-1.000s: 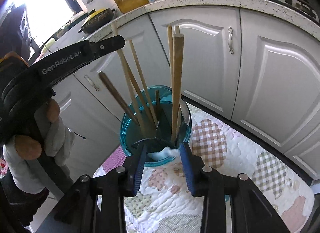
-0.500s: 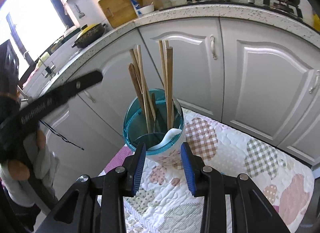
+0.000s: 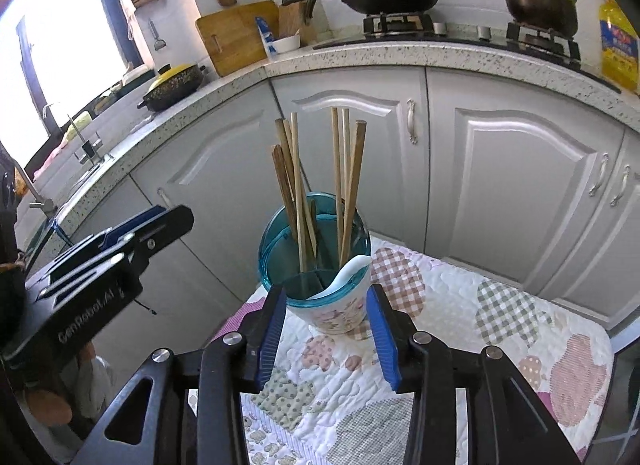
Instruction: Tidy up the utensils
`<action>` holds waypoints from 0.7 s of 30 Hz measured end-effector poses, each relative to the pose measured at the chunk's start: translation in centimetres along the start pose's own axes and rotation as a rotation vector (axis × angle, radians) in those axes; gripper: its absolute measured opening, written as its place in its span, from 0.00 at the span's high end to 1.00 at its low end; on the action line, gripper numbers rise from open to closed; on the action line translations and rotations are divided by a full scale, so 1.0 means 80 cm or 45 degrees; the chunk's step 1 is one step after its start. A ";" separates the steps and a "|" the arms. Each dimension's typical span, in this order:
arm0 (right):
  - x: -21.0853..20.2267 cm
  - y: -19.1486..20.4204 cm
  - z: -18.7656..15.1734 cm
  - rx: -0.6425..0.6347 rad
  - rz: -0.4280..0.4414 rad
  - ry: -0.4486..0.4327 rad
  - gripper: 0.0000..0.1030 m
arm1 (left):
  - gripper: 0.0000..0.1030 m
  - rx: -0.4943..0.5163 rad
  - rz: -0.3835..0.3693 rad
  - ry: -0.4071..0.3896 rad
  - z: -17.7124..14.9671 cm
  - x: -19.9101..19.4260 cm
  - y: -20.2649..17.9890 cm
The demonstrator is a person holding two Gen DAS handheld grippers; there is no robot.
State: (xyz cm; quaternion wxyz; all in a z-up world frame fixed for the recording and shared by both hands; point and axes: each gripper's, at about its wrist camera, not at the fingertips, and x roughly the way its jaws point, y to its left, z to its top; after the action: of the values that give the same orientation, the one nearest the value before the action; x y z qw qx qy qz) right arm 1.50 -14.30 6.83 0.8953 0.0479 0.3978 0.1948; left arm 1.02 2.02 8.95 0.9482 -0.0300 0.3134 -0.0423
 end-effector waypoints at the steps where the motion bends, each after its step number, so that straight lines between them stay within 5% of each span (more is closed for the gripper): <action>1: -0.002 0.000 -0.001 0.003 0.000 -0.005 0.61 | 0.71 0.002 0.001 0.000 -0.002 -0.002 0.000; 21: -0.013 0.003 -0.006 0.009 -0.029 -0.034 0.60 | 0.71 0.019 0.016 0.016 -0.010 -0.008 0.000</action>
State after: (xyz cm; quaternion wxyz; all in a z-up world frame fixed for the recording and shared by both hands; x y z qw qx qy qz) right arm 0.43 -14.51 7.29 0.9026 0.0489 0.3869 0.1824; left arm -0.02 2.03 8.68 0.9467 -0.0205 0.3192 -0.0388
